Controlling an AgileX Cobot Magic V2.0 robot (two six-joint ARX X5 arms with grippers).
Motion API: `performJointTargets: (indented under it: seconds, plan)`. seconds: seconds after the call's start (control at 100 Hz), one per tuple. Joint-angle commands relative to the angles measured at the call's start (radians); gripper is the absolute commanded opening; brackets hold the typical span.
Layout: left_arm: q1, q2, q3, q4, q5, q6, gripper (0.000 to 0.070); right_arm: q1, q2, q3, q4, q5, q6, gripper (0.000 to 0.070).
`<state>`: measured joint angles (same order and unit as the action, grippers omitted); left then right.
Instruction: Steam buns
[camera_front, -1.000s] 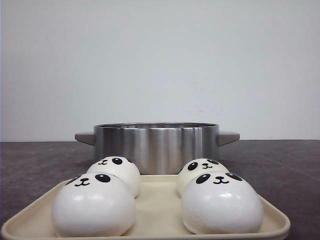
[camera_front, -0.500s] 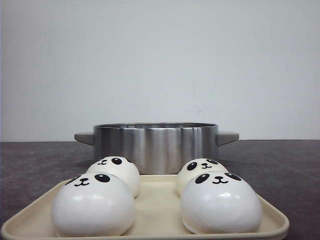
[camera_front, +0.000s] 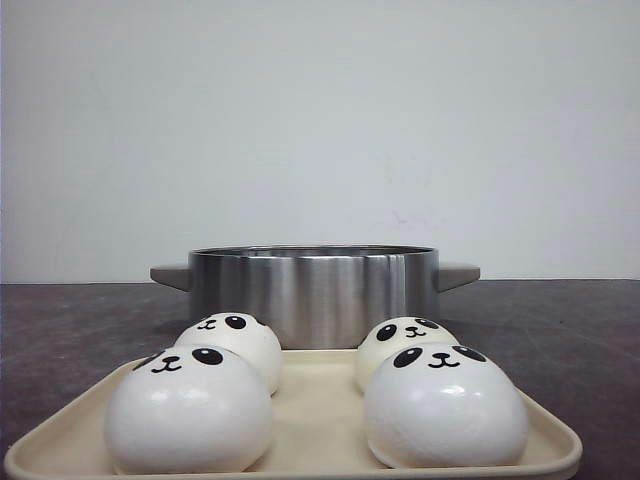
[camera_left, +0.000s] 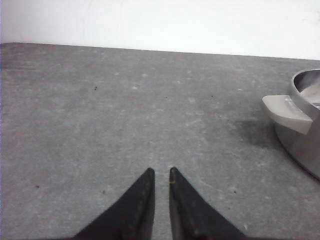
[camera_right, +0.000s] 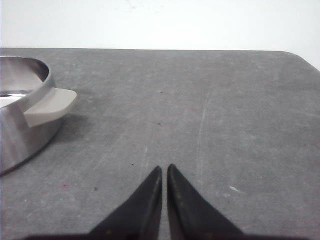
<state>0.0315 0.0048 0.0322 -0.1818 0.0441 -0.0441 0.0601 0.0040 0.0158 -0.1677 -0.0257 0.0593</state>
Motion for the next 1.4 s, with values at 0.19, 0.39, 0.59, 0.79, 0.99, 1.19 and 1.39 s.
performJointTargets:
  seconds: [0.19,0.39,0.59,0.79,0.99,1.19,1.39]
  plan:
    - [0.001,-0.001,-0.017,-0.006,0.024,-0.121,0.0027,0.003,0.000,-0.004,0.013,0.000,0.010,0.0012]
    - [0.001,-0.001,0.001,-0.007,0.092,-0.385,0.0027,0.003,0.000,-0.003,0.049,-0.037,0.153,0.0012]
    - [0.001,-0.001,0.039,-0.006,0.237,-0.546,0.0012,0.003,0.000,0.005,0.217,-0.153,0.306,0.0010]
    - [0.001,0.031,0.272,-0.093,0.322,-0.565,0.0013,0.003,0.022,0.205,0.203,-0.266,0.346,0.0005]
    - [0.001,0.247,0.649,-0.239,0.320,-0.348,0.0012,0.003,0.202,0.572,-0.075,-0.364,0.244,0.0005]
    - [0.001,0.492,1.000,-0.418,0.321,-0.187,0.0012,0.003,0.425,0.893,-0.324,-0.361,0.090,0.0005]
    - [-0.028,0.602,1.171,-0.491,0.320,-0.122,0.0031,0.003,0.547,1.014,-0.379,-0.372,0.079,0.0005]
